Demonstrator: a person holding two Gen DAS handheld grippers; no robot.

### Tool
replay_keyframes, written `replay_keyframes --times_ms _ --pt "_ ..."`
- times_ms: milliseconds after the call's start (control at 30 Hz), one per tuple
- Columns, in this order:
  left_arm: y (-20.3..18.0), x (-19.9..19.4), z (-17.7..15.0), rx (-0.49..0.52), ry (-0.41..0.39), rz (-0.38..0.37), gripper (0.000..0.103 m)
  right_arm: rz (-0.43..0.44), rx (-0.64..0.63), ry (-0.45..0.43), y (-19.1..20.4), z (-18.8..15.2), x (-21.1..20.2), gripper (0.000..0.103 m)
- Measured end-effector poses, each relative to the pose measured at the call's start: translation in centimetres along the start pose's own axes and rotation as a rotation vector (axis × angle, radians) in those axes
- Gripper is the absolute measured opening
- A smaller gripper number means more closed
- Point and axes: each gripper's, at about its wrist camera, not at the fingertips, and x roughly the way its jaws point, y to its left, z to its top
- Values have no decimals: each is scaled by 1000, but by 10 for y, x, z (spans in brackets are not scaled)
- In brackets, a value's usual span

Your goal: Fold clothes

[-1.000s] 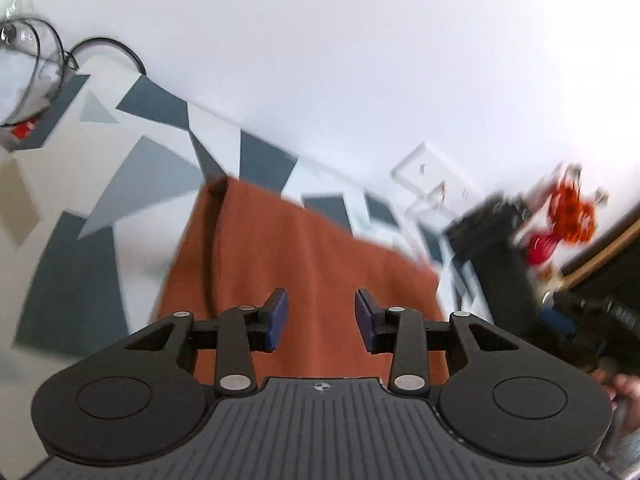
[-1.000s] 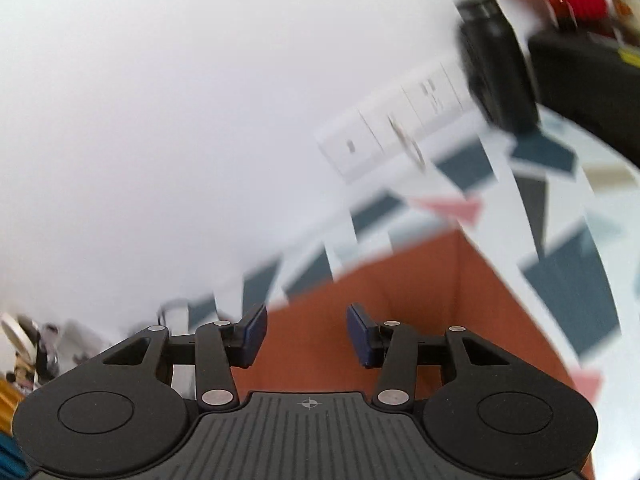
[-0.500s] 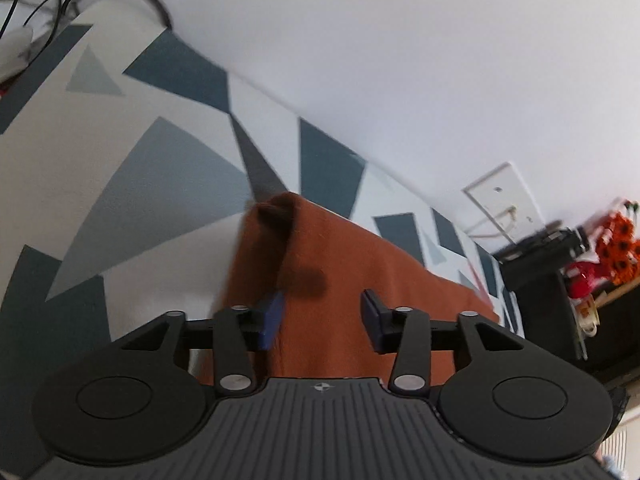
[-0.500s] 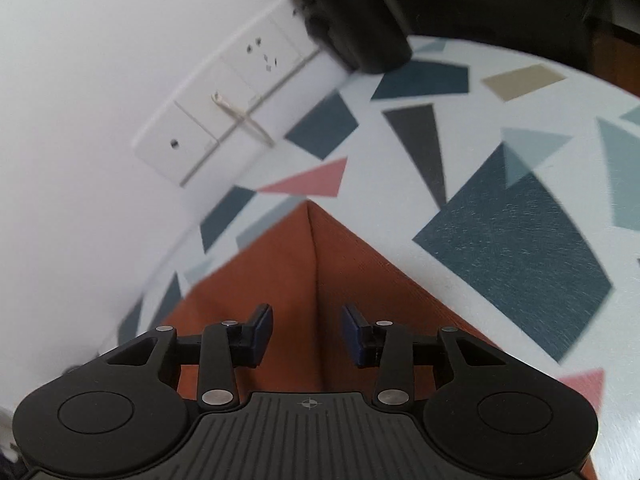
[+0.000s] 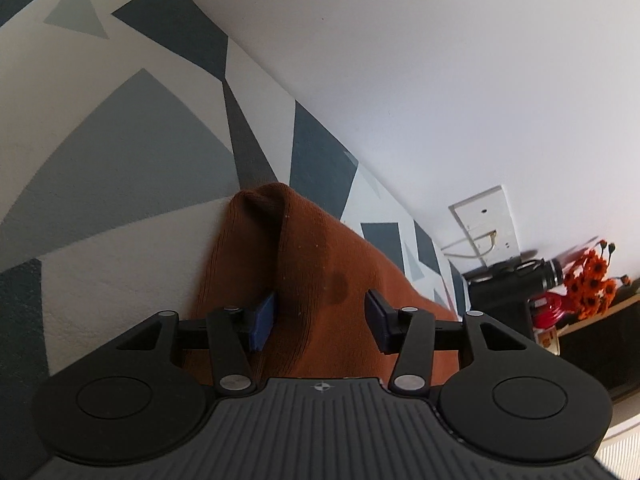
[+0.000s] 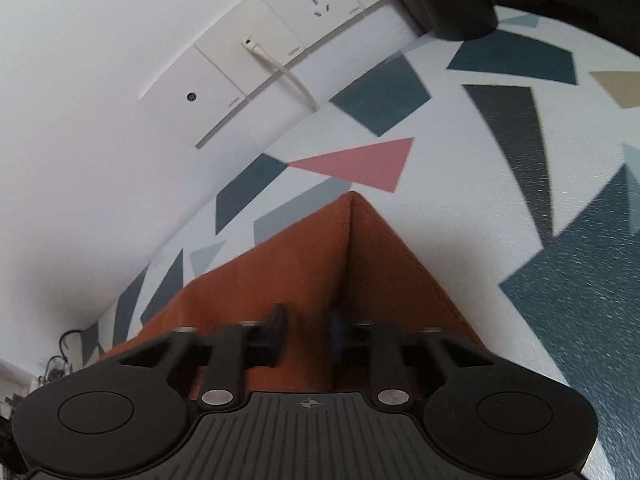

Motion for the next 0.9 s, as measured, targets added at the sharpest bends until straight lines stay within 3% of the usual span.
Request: replay_keyframes --times_ms 67,200,233,267,333,367,500,533,567,633,667,833,900 --pt "-1 -1 3 -3 -12 8 49 6 -32 -6 4 4 -1 5" --pt "-5 2 8 26 -13 6 52 14 -59 -185 11 27 -29 5" --pt "-6 4 9 36 -5 8 52 14 -52 -195 11 31 -30 5" --pt "-8 8 9 42 0 13 53 6 -52 -190 12 34 -28 6" --pt "-9 14 9 36 -10 11 53 2 -36 -148 12 36 -19 18" --pt "-8 16 10 22 -19 3 54 3 -26 -120 11 36 -14 28" --pt "-8 27 12 -29 -41 -24 54 -22 17 -66 2 30 -1 31" --pt "-9 28 13 -23 -47 -23 38 -26 36 -59 -1 29 1 31" --pt "-10 28 13 -11 -52 -18 7 -25 46 -54 -3 27 2 30" --pt "-14 26 13 7 -62 -3 7 -13 41 -50 -5 24 2 8" --pt "-18 22 12 18 -81 -2 7 -13 25 -57 -3 24 1 6" --pt "-34 0 13 63 -198 -1 7 -5 -135 -205 29 36 -12 5" --pt "-31 1 19 62 -212 20 7 14 -145 -213 34 45 -5 6"
